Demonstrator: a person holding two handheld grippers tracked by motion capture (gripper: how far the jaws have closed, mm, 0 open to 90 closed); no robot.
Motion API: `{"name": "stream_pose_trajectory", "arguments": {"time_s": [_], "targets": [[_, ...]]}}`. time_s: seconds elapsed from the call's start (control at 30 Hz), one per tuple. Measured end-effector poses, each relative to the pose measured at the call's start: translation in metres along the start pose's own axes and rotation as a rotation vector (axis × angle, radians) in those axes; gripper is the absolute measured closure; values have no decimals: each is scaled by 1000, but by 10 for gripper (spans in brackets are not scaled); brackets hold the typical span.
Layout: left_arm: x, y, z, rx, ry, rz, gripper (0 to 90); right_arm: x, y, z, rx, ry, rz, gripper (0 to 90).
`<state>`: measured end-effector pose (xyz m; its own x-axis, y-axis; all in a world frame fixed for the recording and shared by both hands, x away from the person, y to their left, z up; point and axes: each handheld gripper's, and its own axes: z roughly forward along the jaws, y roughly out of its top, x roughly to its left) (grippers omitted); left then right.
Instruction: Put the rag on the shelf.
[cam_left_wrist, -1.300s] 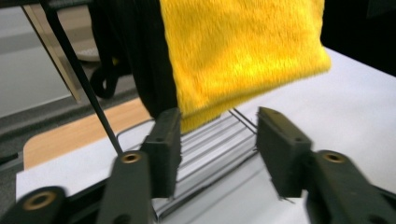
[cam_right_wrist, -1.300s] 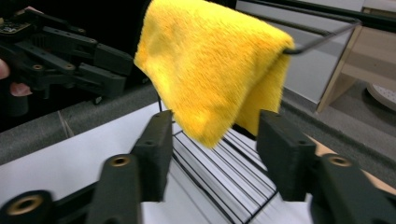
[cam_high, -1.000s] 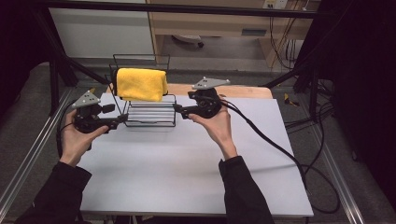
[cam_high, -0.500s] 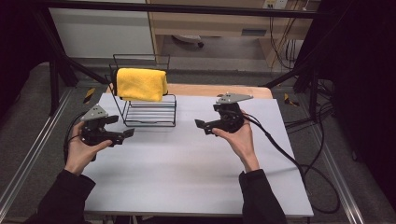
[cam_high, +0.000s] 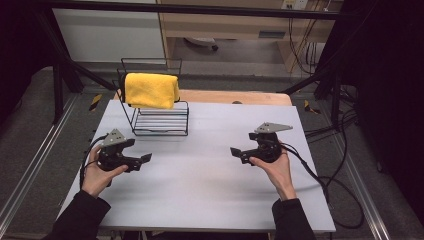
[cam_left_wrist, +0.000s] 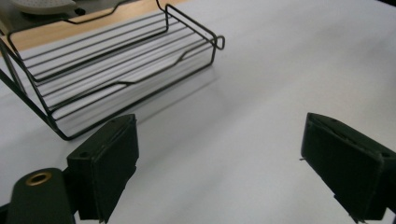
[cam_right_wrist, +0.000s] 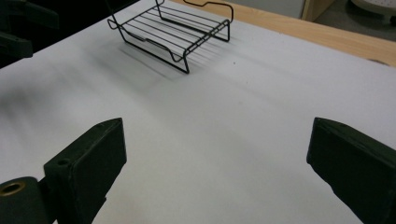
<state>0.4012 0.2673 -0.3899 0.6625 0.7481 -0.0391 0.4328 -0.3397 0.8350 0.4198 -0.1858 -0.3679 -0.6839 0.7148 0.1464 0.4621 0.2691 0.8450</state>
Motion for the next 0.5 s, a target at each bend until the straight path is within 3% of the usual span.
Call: {"name": "stream_pose_trajectory", "arguments": {"time_s": [0.5], "targets": [[-9, -34, 12, 49, -40, 16, 114, -24, -62, -19, 24, 15, 53, 26]]}}
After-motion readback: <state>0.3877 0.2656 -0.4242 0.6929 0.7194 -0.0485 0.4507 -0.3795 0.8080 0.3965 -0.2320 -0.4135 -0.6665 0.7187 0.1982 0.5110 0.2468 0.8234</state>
